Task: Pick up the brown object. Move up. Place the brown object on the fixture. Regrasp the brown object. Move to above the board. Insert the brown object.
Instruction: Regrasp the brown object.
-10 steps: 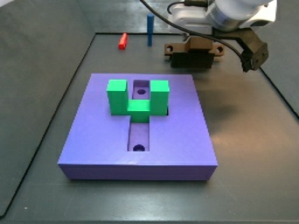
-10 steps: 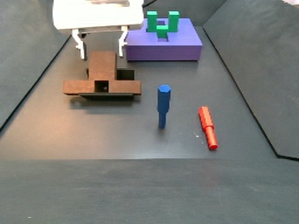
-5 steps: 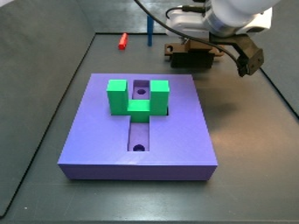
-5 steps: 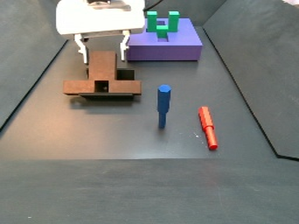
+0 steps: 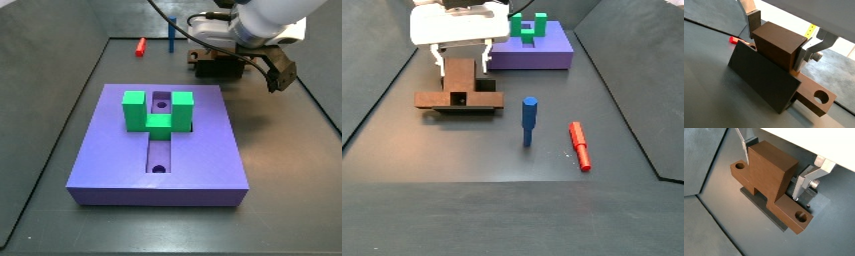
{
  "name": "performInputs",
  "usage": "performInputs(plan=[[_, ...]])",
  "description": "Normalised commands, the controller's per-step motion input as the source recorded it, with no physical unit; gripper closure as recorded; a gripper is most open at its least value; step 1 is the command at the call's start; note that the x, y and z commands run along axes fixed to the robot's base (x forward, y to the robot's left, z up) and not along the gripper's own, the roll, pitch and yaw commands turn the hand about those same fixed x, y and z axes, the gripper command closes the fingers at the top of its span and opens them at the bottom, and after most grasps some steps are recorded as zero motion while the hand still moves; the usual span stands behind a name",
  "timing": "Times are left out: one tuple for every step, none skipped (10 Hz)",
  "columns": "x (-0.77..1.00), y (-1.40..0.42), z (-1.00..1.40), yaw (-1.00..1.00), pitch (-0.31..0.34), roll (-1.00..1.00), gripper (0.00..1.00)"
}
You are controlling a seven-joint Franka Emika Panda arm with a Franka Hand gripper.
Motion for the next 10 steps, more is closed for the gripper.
performInputs(plan=[[0.0,-0.01,-0.07,0.0,0.04,0.18,0.0],[0.0,-0.02,-0.05,0.0,0.051,0.17,0.0],[0.0,-0.03,-0.02,0.0,0.069,0.17,0.0],[0.0,-0.03,0.0,0.0,0.086,0.21,0.0],[0.0,-0.02,0.0,0.0,0.086,0.18,0.0],[0.0,0.0,0.0,0.0,0.0,0.0,0.0],[0.0,0.0,0.0,0.0,0.0,0.0,1.0],[0.0,0.0,0.0,0.0,0.0,0.0,1.0],[0.0,0.0,0.0,0.0,0.0,0.0,1.0],[0.0,0.0,0.0,0.0,0.0,0.0,1.0]])
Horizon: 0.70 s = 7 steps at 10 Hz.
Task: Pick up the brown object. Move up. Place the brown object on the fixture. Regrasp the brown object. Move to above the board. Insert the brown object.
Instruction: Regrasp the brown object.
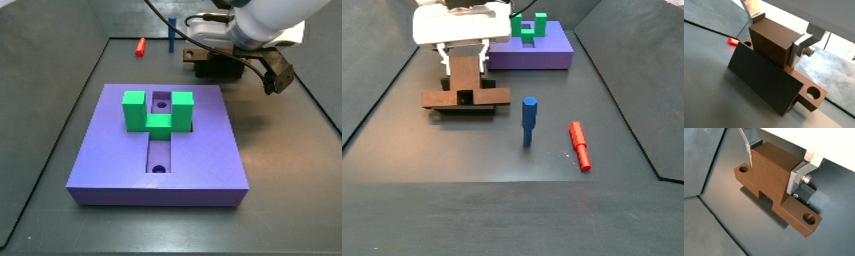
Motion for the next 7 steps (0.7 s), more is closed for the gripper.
performInputs(plan=[[0.0,0.0,0.0,0.0,0.0,0.0,1.0],[0.0,0.0,0.0,0.0,0.0,0.0,1.0],[0.0,0.0,0.0,0.0,0.0,0.0,1.0],[0.0,0.0,0.0,0.0,0.0,0.0,1.0],[0.0,0.0,0.0,0.0,0.0,0.0,1.0],[0.0,0.0,0.0,0.0,0.0,0.0,1.0],[0.0,0.0,0.0,0.0,0.0,0.0,1.0]])
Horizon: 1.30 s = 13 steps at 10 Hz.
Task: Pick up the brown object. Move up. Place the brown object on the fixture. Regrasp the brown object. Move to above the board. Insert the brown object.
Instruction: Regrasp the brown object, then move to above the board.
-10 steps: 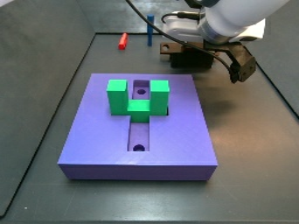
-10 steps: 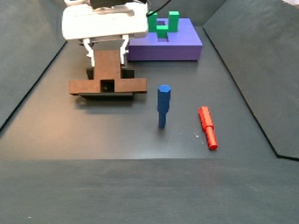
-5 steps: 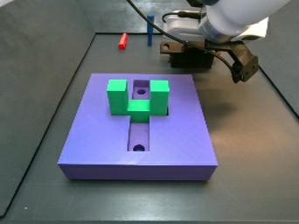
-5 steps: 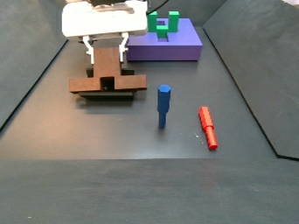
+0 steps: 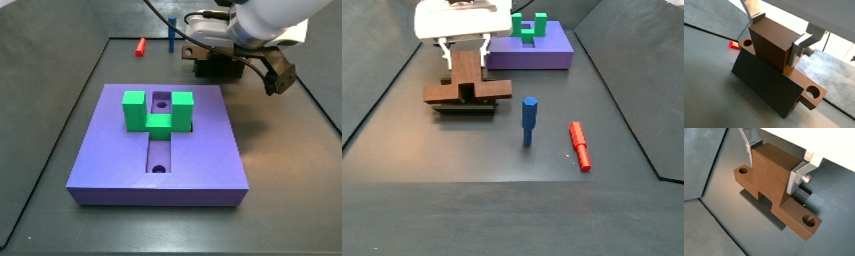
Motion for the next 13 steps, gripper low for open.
performInputs(plan=[[0.0,0.0,0.0,0.0,0.0,0.0,1.0],[0.0,0.0,0.0,0.0,0.0,0.0,1.0],[0.0,0.0,0.0,0.0,0.0,0.0,1.0],[0.0,0.0,0.0,0.0,0.0,0.0,1.0],[0.0,0.0,0.0,0.0,0.0,0.0,1.0],[0.0,0.0,1.4,0.0,0.0,0.0,1.0],[0.0,-0.03,1.4,-0.01,-0.005,0.02,1.0],[-0.03,-0.03,1.4,-0.02,0.023,-0.03,1.0],[-0.02,-0.01,1.4,-0.02,0.037,-0.02,1.0],[-0.01,-0.03,1.4,-0.01,0.068,0.0,1.0],[0.0,-0.05,1.4,0.0,0.075,0.0,1.0],[0.02,-0.02,1.4,0.01,0.089,-0.02,1.0],[0.02,-0.02,0.68,0.02,0.088,-0.01,1.0]])
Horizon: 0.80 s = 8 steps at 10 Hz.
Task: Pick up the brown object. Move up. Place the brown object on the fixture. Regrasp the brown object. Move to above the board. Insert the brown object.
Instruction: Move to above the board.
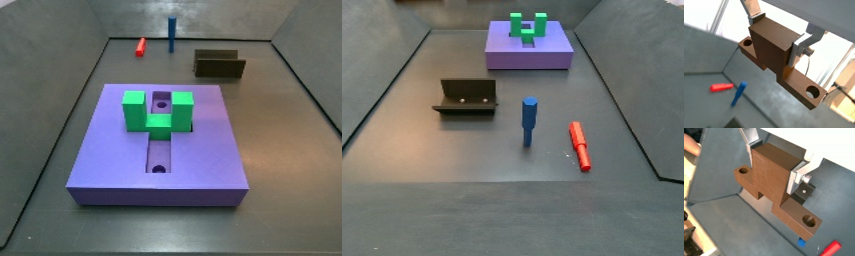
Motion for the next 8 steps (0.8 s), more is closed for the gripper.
performInputs(plan=[[0.04,-0.02,0.2,0.04,0.091,0.01,1.0],[-1.0,-1.4,0.3,0.02,0.005,-1.0,1.0],[-1.03,-1.4,0.32,0.03,-0.02,-1.0,1.0],[-1.09,-1.4,0.32,0.03,-0.035,-1.0,1.0],[-1.14,-1.4,0.29,0.04,-0.046,-1.0,1.0],[-1.13,-1.4,0.31,0.03,-0.054,-1.0,1.0],[-0.72,-0.86,0.18,0.04,-0.065,-1.0,1.0],[-0.41,-0.45,0.08,0.03,-0.066,-1.0,1.0]])
